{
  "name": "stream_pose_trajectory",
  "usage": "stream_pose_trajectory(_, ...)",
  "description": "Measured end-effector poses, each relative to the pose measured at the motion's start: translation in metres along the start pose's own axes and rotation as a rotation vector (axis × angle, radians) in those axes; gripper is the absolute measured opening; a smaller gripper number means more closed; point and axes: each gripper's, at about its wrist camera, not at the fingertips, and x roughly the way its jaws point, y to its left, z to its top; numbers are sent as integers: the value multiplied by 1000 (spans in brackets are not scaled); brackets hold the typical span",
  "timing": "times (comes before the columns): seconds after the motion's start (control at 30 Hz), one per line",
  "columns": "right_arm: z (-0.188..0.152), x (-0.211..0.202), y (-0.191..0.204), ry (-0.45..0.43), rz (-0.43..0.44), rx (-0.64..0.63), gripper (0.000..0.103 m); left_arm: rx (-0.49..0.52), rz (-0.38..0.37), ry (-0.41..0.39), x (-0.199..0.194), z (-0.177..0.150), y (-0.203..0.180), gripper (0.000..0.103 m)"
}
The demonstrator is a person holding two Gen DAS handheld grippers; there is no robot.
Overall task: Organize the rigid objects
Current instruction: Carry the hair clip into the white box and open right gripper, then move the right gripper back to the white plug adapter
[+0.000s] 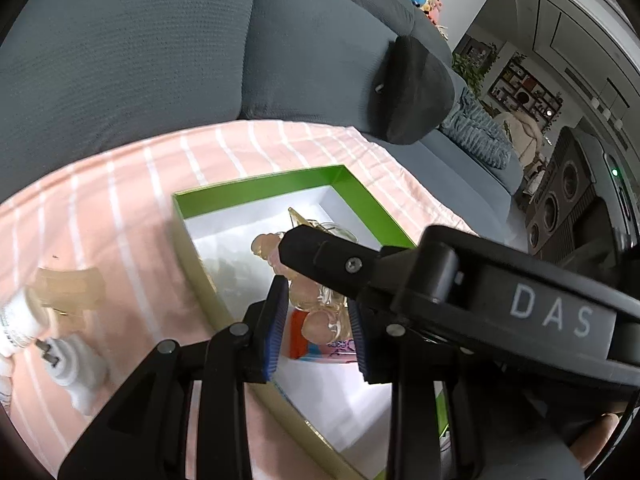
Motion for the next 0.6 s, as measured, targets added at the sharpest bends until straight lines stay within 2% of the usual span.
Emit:
stream_pose_trajectory(0.37,3,6,-22,8,-82,84,56,-64,-38,53,21,-7,5,27)
stream_pose_trajectory(0.47,3,4,-24,-1,-107,85,56,-71,-22,56,17,-9,8,30)
stream_pose_trajectory(0.6,2,-2,-21,-29,-136,76,56,-90,-24,22,3,-8,14,45)
